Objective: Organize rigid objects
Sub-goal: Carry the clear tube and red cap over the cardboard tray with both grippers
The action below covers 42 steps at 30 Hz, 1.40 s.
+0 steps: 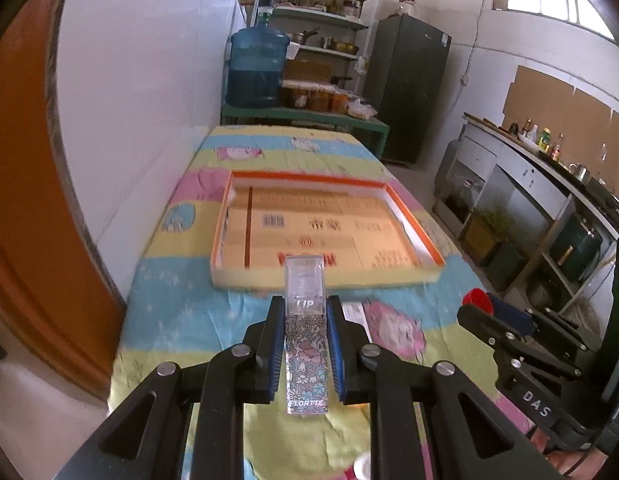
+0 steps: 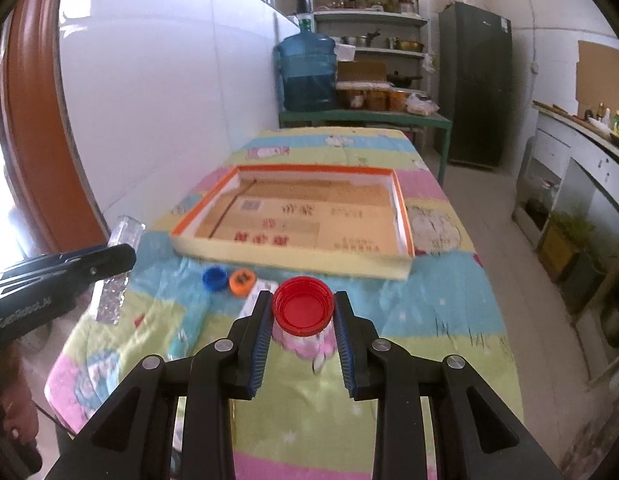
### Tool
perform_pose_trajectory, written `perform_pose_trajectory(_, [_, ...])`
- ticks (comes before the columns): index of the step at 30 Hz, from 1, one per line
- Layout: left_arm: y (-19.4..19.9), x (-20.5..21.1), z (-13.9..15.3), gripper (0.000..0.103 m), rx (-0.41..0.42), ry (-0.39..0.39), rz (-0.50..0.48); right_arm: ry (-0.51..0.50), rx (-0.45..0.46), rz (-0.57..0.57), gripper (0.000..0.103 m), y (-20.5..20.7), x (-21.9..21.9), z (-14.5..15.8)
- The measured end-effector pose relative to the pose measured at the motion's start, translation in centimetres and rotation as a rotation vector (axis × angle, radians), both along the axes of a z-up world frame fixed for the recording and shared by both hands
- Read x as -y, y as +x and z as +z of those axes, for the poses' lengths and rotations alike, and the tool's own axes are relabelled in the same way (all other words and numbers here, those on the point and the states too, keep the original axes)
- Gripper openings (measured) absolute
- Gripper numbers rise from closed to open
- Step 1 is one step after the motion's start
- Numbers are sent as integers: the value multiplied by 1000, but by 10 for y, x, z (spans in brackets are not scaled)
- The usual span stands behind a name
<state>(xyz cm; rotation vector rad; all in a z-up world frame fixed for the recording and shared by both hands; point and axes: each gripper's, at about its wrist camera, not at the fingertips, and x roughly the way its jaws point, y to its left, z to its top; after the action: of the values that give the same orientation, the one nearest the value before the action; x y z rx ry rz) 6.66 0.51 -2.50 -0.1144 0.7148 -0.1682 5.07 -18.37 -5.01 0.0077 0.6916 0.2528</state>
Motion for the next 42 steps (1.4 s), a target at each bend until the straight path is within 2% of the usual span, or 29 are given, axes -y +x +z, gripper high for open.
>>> perform_pose_trajectory(5, [33, -1, 9, 20, 7, 9, 0, 19, -3, 15, 30, 29, 3, 10])
perform_pose_trajectory(12, [71, 2, 3, 20, -5, 35, 3, 27, -24, 43, 30, 72, 4, 14])
perform_pose_trajectory(25, [144, -2, -41, 20, -87, 13, 7, -19, -141, 47, 30, 167, -3, -29])
perform_pose_trajectory(34, [163, -4, -62, 20, -132, 14, 23, -22, -195, 41, 30, 193, -3, -51])
perform_pose_trajectory(42, [182, -1, -75, 20, -166, 35, 29, -15, -218, 40, 30, 205, -1, -60])
